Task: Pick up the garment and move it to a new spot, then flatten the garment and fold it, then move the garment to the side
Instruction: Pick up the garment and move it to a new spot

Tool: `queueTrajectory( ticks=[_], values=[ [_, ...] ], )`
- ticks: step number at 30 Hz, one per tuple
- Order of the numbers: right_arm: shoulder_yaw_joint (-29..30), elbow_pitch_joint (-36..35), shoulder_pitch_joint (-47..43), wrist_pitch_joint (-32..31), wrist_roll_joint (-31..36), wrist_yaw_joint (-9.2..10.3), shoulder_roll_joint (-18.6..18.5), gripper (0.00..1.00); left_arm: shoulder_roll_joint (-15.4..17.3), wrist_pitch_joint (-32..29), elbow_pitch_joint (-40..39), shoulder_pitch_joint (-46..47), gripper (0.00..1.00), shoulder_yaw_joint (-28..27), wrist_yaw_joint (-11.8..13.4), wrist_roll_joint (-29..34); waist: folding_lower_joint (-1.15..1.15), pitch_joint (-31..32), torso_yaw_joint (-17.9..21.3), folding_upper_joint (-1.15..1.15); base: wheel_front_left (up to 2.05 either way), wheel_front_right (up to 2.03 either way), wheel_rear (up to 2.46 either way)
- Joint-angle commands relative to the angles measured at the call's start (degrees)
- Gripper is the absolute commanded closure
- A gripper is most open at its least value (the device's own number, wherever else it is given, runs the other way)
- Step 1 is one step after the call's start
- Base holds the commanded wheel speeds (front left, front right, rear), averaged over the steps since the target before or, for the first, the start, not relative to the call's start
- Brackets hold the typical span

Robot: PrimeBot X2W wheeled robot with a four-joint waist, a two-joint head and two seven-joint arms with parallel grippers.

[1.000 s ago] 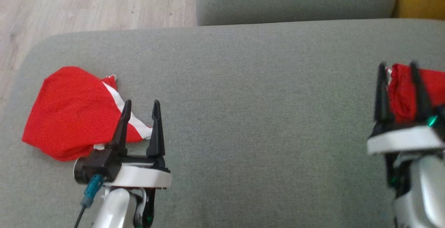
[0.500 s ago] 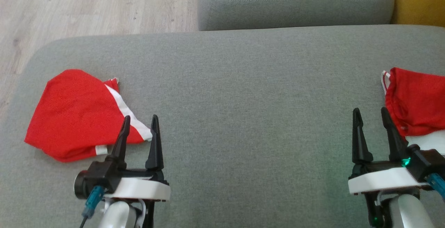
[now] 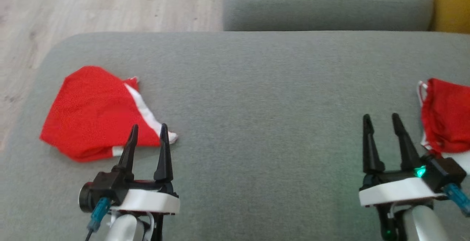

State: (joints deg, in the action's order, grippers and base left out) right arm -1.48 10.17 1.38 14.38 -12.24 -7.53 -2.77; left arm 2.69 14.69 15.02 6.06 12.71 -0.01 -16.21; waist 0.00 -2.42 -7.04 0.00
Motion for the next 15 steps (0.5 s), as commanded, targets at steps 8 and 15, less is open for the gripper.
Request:
queueTrajectory(
  ticks=[8,15],
  values=[
    [-4.4,-1.4,0.4,0.6,-2.1,0.04,-0.1,0.0,0.2,0.3,-0.7,1.9,0.0,-2.7,-0.2,0.7,0.0,0.2,-7.9,0.0,0.0,0.0,0.0],
    [-6.2,-0.4,0.0,0.6,-2.8,0.04,-0.1,0.0,0.2,0.3,-0.1,1.4,0.0,-3.5,-0.4,1.4,0.0,1.2,-13.4,0.0,0.0,0.0,0.0]
  ],
)
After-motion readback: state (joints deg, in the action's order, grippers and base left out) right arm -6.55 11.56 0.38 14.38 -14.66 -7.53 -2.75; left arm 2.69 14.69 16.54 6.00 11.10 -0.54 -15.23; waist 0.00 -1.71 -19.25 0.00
